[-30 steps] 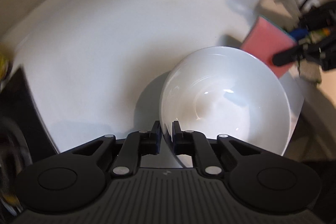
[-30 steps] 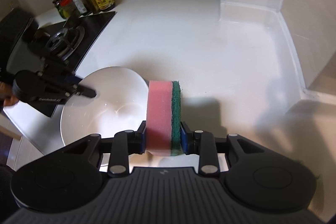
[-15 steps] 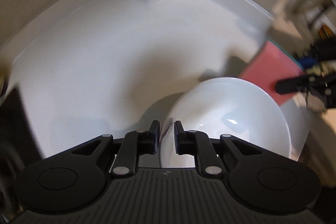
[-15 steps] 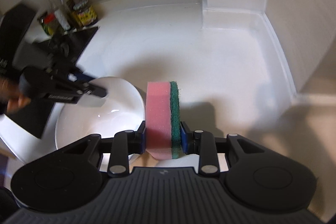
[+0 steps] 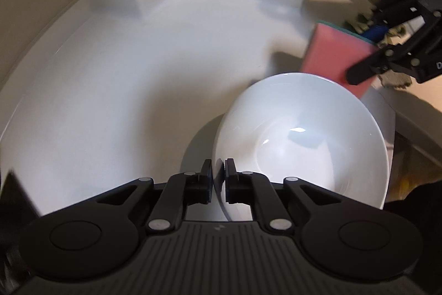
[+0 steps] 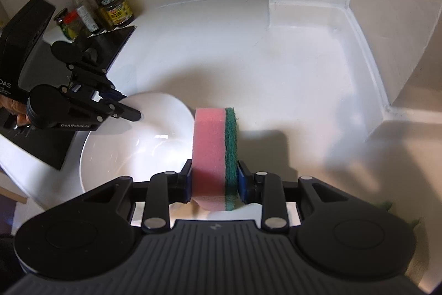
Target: Clean bowl
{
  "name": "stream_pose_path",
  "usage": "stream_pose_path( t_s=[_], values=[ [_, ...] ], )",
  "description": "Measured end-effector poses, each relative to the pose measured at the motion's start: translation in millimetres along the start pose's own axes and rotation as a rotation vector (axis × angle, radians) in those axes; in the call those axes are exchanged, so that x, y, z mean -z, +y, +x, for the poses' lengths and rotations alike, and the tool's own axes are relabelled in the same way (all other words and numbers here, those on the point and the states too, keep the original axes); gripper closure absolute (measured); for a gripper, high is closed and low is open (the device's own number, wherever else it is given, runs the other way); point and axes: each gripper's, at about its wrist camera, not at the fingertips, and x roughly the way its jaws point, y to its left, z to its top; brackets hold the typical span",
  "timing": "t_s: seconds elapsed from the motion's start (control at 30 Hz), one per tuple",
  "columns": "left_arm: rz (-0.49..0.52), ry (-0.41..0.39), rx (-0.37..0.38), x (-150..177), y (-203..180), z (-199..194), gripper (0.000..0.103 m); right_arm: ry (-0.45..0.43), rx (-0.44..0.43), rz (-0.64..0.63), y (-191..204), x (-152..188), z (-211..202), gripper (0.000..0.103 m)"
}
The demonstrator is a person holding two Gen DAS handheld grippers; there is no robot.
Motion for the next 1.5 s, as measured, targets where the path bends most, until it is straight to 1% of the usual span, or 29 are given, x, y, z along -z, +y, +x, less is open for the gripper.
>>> stream_pose_path(
  t_s=[0.1,0.13,0.17,0.2,0.23,0.3,0.33,0.43,0.47,0.5,0.53,0.57,0.6,0.67,0.73,0.77,0.83,0.9,0.93,0.97,1.03,1.13,1.23,1.27,1.3,1.33,1.37,1.47,1.5],
  values=[
    [0.004,-0.002,0.009,-12.4,-0.2,4.9,0.095,-0.013,0.032,-0.006,1.0,-5.3,3.7,0.076],
    [-0.031,-0.003,0.008,-13.6,0.8,5.0,0.094,-0.015,0.036,-0.007,1.0,-5.6,4.0,0.076],
    [-0.085,-0.005,0.004,-12.8,2.4,5.0,0.092,-0.017,0.037,-0.004,0.8,-5.2,3.9,0.076],
    [-0.160,-0.011,-0.005,-8.4,4.3,1.6,0.092,-0.020,0.034,0.000,0.3,-4.3,3.7,0.076],
    [-0.253,-0.021,-0.018,-1.2,6.7,-4.6,0.092,-0.023,0.033,0.004,0.0,-3.3,3.4,0.076],
    [-0.377,-0.041,-0.048,13.3,5.5,-14.7,0.092,-0.033,0.032,0.013,0.0,0.1,2.0,0.076],
    [-0.418,-0.049,-0.063,21.7,1.3,-19.3,0.092,-0.037,0.033,0.018,0.5,1.3,1.6,0.076],
    [-0.459,-0.067,-0.083,38.0,-7.3,-25.8,0.092,-0.049,0.036,0.033,2.1,5.4,0.2,0.076],
    [-0.462,-0.071,-0.084,41.9,-9.1,-26.2,0.095,-0.052,0.036,0.038,2.4,7.2,-0.7,0.076],
    [-0.441,-0.067,-0.085,43.1,-10.1,-25.8,0.097,-0.050,0.033,0.038,2.8,8.3,-1.3,0.076],
    [-0.406,-0.057,-0.084,42.3,-10.9,-25.2,0.099,-0.048,0.030,0.039,3.1,9.5,-2.0,0.076],
    [-0.364,-0.042,-0.080,38.9,-11.4,-23.9,0.099,-0.041,0.024,0.035,3.7,10.6,-2.8,0.076],
    [-0.320,-0.025,-0.075,34.7,-11.9,-22.1,0.099,-0.027,0.015,0.023,3.9,11.0,-3.7,0.076],
    [-0.184,0.002,-0.065,24.9,-15.1,-18.7,0.097,-0.009,-0.005,0.006,0.8,9.0,-3.6,0.076],
    [-0.046,0.012,-0.036,15.2,-16.6,-15.7,0.096,-0.005,-0.016,0.010,-4.0,4.4,-1.8,0.076],
    [0.003,0.016,-0.022,10.8,-16.5,-14.4,0.096,-0.007,-0.014,0.006,-4.8,0.9,0.0,0.076],
    [0.048,0.017,-0.003,2.5,-14.7,-11.7,0.096,-0.011,-0.006,-0.005,-5.3,-5.6,3.5,0.076],
    [0.054,0.004,0.006,-7.7,-11.2,-8.0,0.096,-0.015,0.014,-0.027,-1.5,-10.5,7.1,0.076],
    [0.022,-0.014,0.006,-10.8,-9.1,-7.6,0.096,-0.018,0.019,-0.034,-0.2,-11.9,8.3,0.076],
    [-0.032,-0.029,0.002,-11.0,-6.9,-8.2,0.092,-0.022,0.019,-0.035,0.0,-11.6,8.5,0.076],
    [-0.188,-0.045,-0.028,-3.8,-4.6,-11.5,0.089,-0.030,0.017,-0.034,0.1,-10.3,8.4,0.076],
    [-0.348,-0.065,-0.103,16.3,-13.5,-21.5,0.090,-0.045,0.008,-0.001,-2.0,-4.1,5.2,0.076],
    [-0.436,-0.091,-0.144,38.5,-22.2,-32.5,0.090,-0.061,0.001,0.031,-3.6,2.5,1.9,0.076],
    [-0.451,-0.092,-0.148,43.2,-24.3,-33.1,0.093,-0.066,0.002,0.039,-2.2,5.5,0.8,0.076],
    [-0.451,-0.085,-0.148,45.2,-24.6,-32.6,0.095,-0.067,0.003,0.038,-0.2,8.3,-0.6,0.076],
    [-0.433,-0.077,-0.146,45.6,-24.4,-31.4,0.100,-0.065,0.004,0.031,1.6,9.9,-1.5,0.076],
    [-0.404,-0.070,-0.141,44.8,-23.2,-31.7,0.100,-0.059,0.004,0.019,3.3,11.2,-2.5,0.076],
    [-0.247,-0.046,-0.106,34.8,-20.2,-29.3,0.100,-0.027,-0.013,-0.003,0.8,10.0,-4.8,0.076],
    [-0.169,-0.040,-0.092,29.6,-20.6,-27.3,0.099,-0.020,-0.015,-0.013,-1.1,8.2,-4.5,0.076]
  ],
)
